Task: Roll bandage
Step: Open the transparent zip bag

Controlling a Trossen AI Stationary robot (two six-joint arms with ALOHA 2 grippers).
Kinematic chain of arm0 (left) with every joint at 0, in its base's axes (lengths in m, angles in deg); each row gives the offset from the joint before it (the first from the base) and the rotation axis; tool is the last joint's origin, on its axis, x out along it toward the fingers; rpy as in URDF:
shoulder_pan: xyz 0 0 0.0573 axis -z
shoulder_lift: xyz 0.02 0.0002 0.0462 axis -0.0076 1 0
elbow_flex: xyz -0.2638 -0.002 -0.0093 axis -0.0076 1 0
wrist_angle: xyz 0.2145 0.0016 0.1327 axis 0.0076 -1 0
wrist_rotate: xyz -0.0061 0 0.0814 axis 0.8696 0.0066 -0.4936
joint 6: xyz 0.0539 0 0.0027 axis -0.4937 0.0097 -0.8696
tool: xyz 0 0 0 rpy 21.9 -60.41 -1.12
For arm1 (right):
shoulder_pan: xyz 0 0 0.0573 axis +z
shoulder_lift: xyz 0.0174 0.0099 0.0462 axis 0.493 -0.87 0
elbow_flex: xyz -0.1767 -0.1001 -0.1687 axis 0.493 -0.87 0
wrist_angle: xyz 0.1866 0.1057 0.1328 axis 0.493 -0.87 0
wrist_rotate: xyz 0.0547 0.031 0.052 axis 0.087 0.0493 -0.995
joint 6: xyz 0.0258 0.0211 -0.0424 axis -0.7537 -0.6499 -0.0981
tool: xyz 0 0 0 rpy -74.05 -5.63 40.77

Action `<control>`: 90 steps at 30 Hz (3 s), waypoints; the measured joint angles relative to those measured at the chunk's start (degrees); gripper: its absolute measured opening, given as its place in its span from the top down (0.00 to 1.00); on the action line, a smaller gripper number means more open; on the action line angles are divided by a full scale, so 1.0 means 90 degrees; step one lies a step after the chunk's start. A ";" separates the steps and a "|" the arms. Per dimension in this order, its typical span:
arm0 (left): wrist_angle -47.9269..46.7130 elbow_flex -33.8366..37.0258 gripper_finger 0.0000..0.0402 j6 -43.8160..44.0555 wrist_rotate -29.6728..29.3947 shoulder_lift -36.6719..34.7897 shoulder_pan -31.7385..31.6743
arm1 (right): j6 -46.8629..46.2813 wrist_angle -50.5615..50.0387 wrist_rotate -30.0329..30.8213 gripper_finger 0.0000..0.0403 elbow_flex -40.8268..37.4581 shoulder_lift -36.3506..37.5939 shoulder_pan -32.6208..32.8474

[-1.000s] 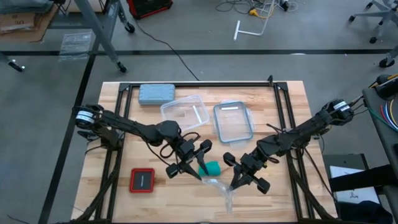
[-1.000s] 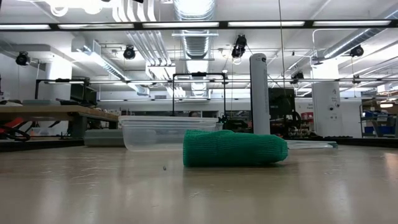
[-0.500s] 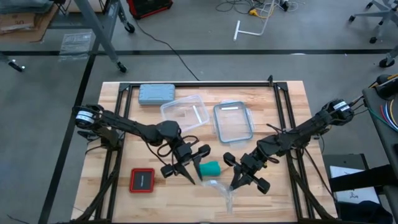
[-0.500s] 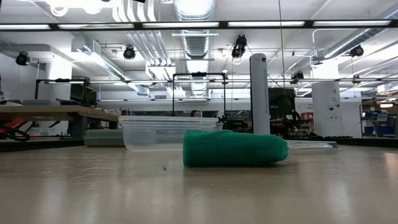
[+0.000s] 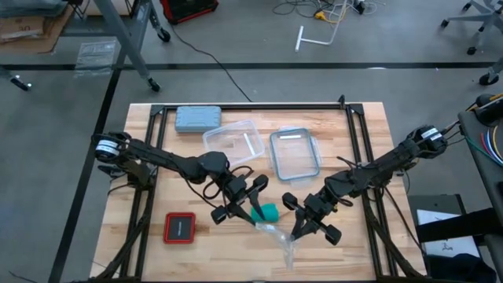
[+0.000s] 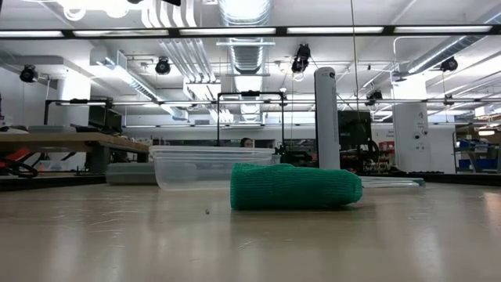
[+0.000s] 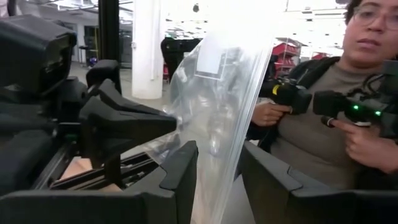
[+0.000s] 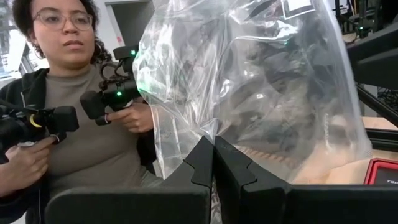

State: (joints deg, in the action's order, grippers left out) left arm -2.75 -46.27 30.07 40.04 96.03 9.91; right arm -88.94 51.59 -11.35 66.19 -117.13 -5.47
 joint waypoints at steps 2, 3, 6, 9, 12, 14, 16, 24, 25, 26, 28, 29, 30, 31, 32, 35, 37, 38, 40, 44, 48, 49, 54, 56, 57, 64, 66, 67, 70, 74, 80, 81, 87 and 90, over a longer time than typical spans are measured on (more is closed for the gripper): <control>-0.0004 0.0000 0.72 0.0000 -0.0009 0.0000 0.0000 | 0.0000 0.0000 0.0000 1.00 0.0000 0.0000 0.0000; 0.0001 0.0000 0.72 0.0000 -0.0023 0.0000 0.0000 | 0.0007 0.0000 0.0000 1.00 0.0000 0.0000 0.0000; 0.0047 0.0000 0.72 -0.0170 -0.0288 0.0000 0.0002 | 0.0004 0.0000 0.0019 1.00 0.0000 0.0000 -0.0005; 0.0064 0.0000 0.75 -0.0634 -0.0843 -0.0005 0.0014 | 0.0012 -0.0011 0.0265 1.00 0.0000 0.0000 -0.0015; 0.0053 0.0000 0.87 -0.0892 -0.0962 -0.0013 0.0015 | -0.0002 -0.0113 0.0289 1.00 0.0000 0.0008 -0.0015; 0.0047 0.0000 0.96 -0.0927 -0.0985 -0.0035 0.0022 | -0.0077 -0.0215 0.0287 1.00 -0.0002 0.0050 -0.0015; 0.0046 0.0000 0.97 -0.0936 -0.0984 -0.0059 0.0027 | -0.0131 -0.0292 0.0289 1.00 -0.0002 0.0105 -0.0012; -0.0409 0.0093 1.00 -0.1141 -0.1526 -0.0446 0.0033 | -0.0283 -0.0835 0.0579 0.97 -0.0002 0.0625 -0.0015; -0.0525 0.0127 1.00 -0.1201 -0.1652 -0.0524 0.0044 | -0.0286 -0.0988 0.0684 0.95 -0.0002 0.0713 -0.0007; -0.0655 0.0156 1.00 -0.1264 -0.1792 -0.0614 0.0056 | -0.0289 -0.1180 0.0803 0.94 -0.0002 0.0807 0.0006; -0.0933 0.0223 1.00 -0.1402 -0.1985 -0.0814 0.0082 | -0.0310 -0.1606 0.1169 0.90 -0.0002 0.0982 0.0055; -0.0993 0.0253 1.00 -0.1455 -0.2105 -0.0913 0.0106 | -0.0349 -0.1832 0.1367 0.88 -0.0002 0.1061 0.0077; -0.1076 0.0299 1.00 -0.1513 -0.2190 -0.1013 0.0127 | -0.0415 -0.2065 0.1590 0.86 -0.0002 0.1138 0.0092; -0.1144 0.0364 1.00 -0.1596 -0.2312 -0.1137 0.0162 | -0.0463 -0.2261 0.1759 0.84 -0.0002 0.1206 0.0092; -0.1176 0.0433 1.00 -0.1667 -0.2454 -0.1253 0.0197 | -0.0529 -0.2488 0.1959 0.82 -0.0002 0.1276 0.0092; -0.1303 0.0687 1.00 -0.1829 -0.3016 -0.1624 0.0286 | -0.0936 -0.3238 0.2600 0.77 -0.0002 0.1484 0.0090; -0.1585 0.0792 1.00 -0.1918 -0.3536 -0.1875 0.0332 | -0.1277 -0.3786 0.3100 0.74 -0.0005 0.1623 0.0090; -0.1759 0.0840 1.00 -0.1971 -0.3845 -0.2000 0.0360 | -0.1473 -0.4045 0.3349 0.73 -0.0005 0.1701 0.0090; -0.2081 0.0947 1.00 -0.2006 -0.4527 -0.2232 0.0411 | -0.1930 -0.4513 0.3852 0.72 -0.0010 0.1846 0.0090; -0.2339 0.1137 1.00 -0.2010 -0.5945 -0.2508 0.0491 | -0.2713 -0.5208 0.4987 0.71 -0.0010 0.2171 0.0096; -0.2483 0.1188 1.00 -0.2112 -0.7278 -0.2569 0.0608 | -0.3101 -0.5695 0.6047 0.71 -0.0010 0.2426 0.0188; -0.2548 0.1197 1.00 -0.2131 -0.7596 -0.2562 0.0646 | -0.3104 -0.5722 0.6257 0.72 -0.0010 0.2470 0.0239; -0.2534 0.1202 1.00 -0.2214 -0.9535 -0.2404 0.0837 | -0.2927 -0.5636 0.7265 0.74 -0.0007 0.2544 0.0536; -0.2529 0.1202 1.00 -0.2297 -1.0172 -0.2282 0.0878 | -0.2800 -0.5572 0.7854 0.75 -0.0007 0.2465 0.0666; -0.2523 0.1202 1.00 -0.2351 -1.0389 -0.2209 0.0886 | -0.2707 -0.5512 0.8159 0.75 -0.0007 0.2402 0.0724; -0.1813 0.1175 1.00 -0.2966 -1.0967 -0.1499 0.0886 | -0.1225 -0.3623 0.9009 0.72 -0.0005 0.1318 0.0770; -0.1187 0.1173 1.00 -0.3371 -1.1025 -0.1241 0.0906 | -0.0649 -0.2742 0.9007 0.71 -0.0005 0.0936 0.0718; -0.0870 0.1171 1.00 -0.3555 -1.1044 -0.1115 0.0918 | -0.0349 -0.2317 0.8999 0.71 -0.0005 0.0770 0.0692; -0.0065 0.1168 1.00 -0.4077 -1.1064 -0.0748 0.0990 | 0.0520 -0.1116 0.9007 0.70 -0.0002 0.0384 0.0613; 0.0777 0.1167 1.00 -0.4763 -1.1317 -0.0367 0.1093 | 0.1108 -0.0182 0.8943 0.71 0.0000 0.0081 0.0441; 0.0994 0.0720 1.00 -0.5530 -1.1777 0.0124 0.1151 | 0.0928 -0.0096 0.8171 0.71 0.0205 -0.0187 -0.0001; 0.0997 0.0623 1.00 -0.5558 -1.1793 0.0197 0.1156 | 0.0889 -0.0101 0.8036 0.71 0.0257 -0.0242 -0.0076; 0.0976 0.0274 1.00 -0.5619 -1.2012 0.0471 0.1236 | 0.0789 -0.0092 0.7786 0.66 0.0566 -0.0461 -0.0324; 0.0982 0.0221 1.00 -0.5617 -1.2101 0.0478 0.1239 | 0.0786 -0.0119 0.7780 0.63 0.0628 -0.0464 -0.0373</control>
State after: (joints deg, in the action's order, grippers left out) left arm 6.09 -44.29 -20.49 -68.86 100.34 21.06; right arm -81.87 50.52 58.67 71.85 -121.30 -8.82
